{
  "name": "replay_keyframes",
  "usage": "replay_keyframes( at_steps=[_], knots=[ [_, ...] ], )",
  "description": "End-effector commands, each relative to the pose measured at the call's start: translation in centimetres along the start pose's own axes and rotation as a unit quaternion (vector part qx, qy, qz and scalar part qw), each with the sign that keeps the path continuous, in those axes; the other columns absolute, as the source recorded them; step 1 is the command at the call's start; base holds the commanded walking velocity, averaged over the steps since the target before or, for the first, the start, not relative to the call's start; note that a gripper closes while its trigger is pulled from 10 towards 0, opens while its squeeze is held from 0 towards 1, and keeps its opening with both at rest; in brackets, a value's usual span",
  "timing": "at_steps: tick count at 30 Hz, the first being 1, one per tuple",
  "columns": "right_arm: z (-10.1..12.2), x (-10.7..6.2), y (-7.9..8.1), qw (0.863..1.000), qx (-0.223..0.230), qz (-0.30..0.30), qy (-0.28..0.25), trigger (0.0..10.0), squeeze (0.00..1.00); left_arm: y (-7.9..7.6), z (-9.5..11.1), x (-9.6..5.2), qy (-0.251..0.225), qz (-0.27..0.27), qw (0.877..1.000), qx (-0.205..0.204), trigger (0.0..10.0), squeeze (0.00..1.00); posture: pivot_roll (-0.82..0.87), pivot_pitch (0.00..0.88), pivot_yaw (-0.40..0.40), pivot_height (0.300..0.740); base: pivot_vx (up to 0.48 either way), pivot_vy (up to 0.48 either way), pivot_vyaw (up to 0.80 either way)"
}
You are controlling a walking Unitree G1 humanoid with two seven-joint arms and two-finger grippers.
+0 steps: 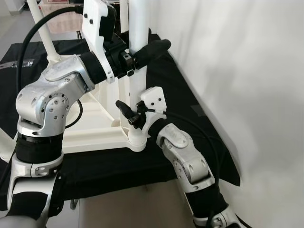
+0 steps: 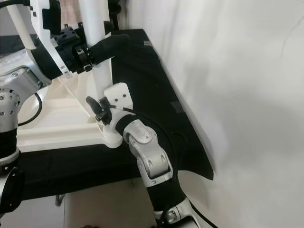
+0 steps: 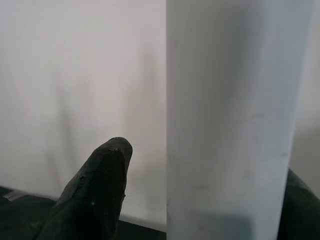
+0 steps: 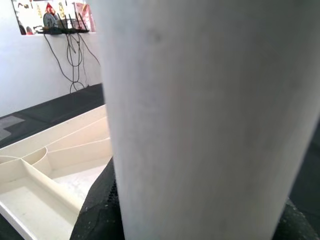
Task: Building children table
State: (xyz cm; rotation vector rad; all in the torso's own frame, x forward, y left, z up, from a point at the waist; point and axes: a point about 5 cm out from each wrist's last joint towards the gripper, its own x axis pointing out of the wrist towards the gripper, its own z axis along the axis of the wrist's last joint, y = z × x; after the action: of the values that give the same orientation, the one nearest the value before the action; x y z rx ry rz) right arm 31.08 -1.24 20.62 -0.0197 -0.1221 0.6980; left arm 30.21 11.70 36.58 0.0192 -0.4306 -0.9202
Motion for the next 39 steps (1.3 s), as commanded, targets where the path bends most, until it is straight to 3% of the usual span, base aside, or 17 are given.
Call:
replay_keyframes(
  at_steps=[1,4,5,8,9,13,14,16,17,20,21,25,27,28,36,37,39],
  knots=[
    [-4.7,0.6,2.3,0.992,0.077,0.005,0.102,0.0,0.00,-0.1,0.3,0.2,0.002,0.000,1.000,0.008,10.0,0.00,0.04,0.142,-0.067,0.740,0.000,0.000,0.00],
    [-3.8,1.1,2.3,0.993,0.074,-0.006,0.095,0.0,0.00,-0.3,0.2,0.1,0.003,-0.004,1.000,0.006,10.0,0.00,0.04,0.139,-0.064,0.740,0.000,0.000,0.00],
    [-3.5,0.9,2.5,0.992,0.074,-0.015,0.097,0.0,0.00,-0.3,0.2,0.1,0.004,-0.007,1.000,0.003,6.9,0.00,0.04,0.139,-0.063,0.740,0.000,0.000,0.00],
    [-3.3,0.7,2.6,0.992,0.074,-0.022,0.099,0.0,0.00,-0.4,0.2,0.1,0.005,-0.010,1.000,0.001,6.9,0.00,0.04,0.139,-0.063,0.740,0.000,0.000,0.00],
    [-3.1,0.4,2.8,0.992,0.073,-0.027,0.102,0.0,0.00,-0.4,0.1,0.1,0.005,-0.013,1.000,-0.001,0.0,0.00,0.04,0.139,-0.061,0.740,0.000,0.000,0.00],
    [-2.7,0.2,2.9,0.992,0.068,-0.021,0.099,0.0,0.00,-0.6,0.0,0.1,0.006,-0.023,1.000,-0.008,0.0,0.00,0.04,0.138,-0.059,0.740,0.000,0.000,0.00],
    [-2.5,0.3,2.9,0.993,0.065,-0.010,0.094,3.7,0.00,-0.7,0.0,0.1,0.004,-0.025,1.000,-0.011,0.0,0.00,0.03,0.137,-0.060,0.740,0.000,0.000,0.00],
    [-2.3,0.4,2.8,0.994,0.063,-0.001,0.090,3.7,0.00,-0.7,0.0,0.1,0.003,-0.025,1.000,-0.013,0.0,0.00,0.03,0.136,-0.061,0.740,0.000,0.000,0.00],
    [-1.7,0.7,2.7,0.995,0.041,0.041,0.080,10.0,0.00,-0.8,0.0,0.2,0.002,-0.026,1.000,-0.015,0.0,0.00,0.03,0.136,-0.062,0.740,0.000,0.000,0.00],
    [-1.6,0.7,2.6,0.995,0.035,0.050,0.078,10.0,0.00,-0.8,0.0,0.2,0.002,-0.026,1.000,-0.015,0.0,0.00,0.03,0.136,-0.062,0.740,0.000,0.000,0.00],
    [-0.7,1.0,2.1,0.994,0.033,0.088,0.056,10.0,1.00,-0.9,-0.1,0.2,0.002,-0.026,1.000,-0.017,0.0,0.00,0.04,0.135,-0.065,0.740,0.000,0.000,0.00],
    [2.1,1.5,-0.8,0.967,0.006,0.254,0.005,10.0,1.00,-1.0,-0.3,0.3,0.002,-0.030,0.999,-0.023,0.0,0.00,0.03,0.131,-0.064,0.740,0.000,0.000,0.00],
    [2.4,1.4,-1.6,0.954,-0.003,0.301,0.006,10.0,0.79,-1.1,-0.4,0.4,0.001,-0.031,0.999,-0.024,0.0,0.00,0.03,0.130,-0.065,0.740,0.000,0.000,0.00],
    [2.3,1.5,-2.9,0.940,-0.037,0.337,0.027,10.0,0.00,-1.1,-0.4,0.4,0.001,-0.032,0.999,-0.025,0.0,0.00,0.03,0.130,-0.069,0.740,0.000,0.000,0.00],
    [2.7,2.5,-3.7,0.920,-0.029,0.389,0.033,10.0,0.00,-1.6,-0.4,0.4,-0.003,-0.035,0.999,-0.028,0.0,0.00,0.05,0.130,-0.069,0.740,0.000,0.000,0.00],
    [2.7,2.7,-3.7,0.915,-0.025,0.402,0.032,0.0,0.00,-1.8,-0.4,0.5,-0.003,-0.037,0.999,-0.029,0.0,0.00,0.05,0.132,-0.068,0.740,0.000,0.000,0.00],
    [2.6,2.7,-3.6,0.908,-0.017,0.417,0.032,0.0,0.00,-2.0,-0.5,0.5,-0.001,-0.040,0.999,-0.030,0.0,0.00,0.06,0.133,-0.069,0.740,0.000,0.000,0.00]
  ],
)
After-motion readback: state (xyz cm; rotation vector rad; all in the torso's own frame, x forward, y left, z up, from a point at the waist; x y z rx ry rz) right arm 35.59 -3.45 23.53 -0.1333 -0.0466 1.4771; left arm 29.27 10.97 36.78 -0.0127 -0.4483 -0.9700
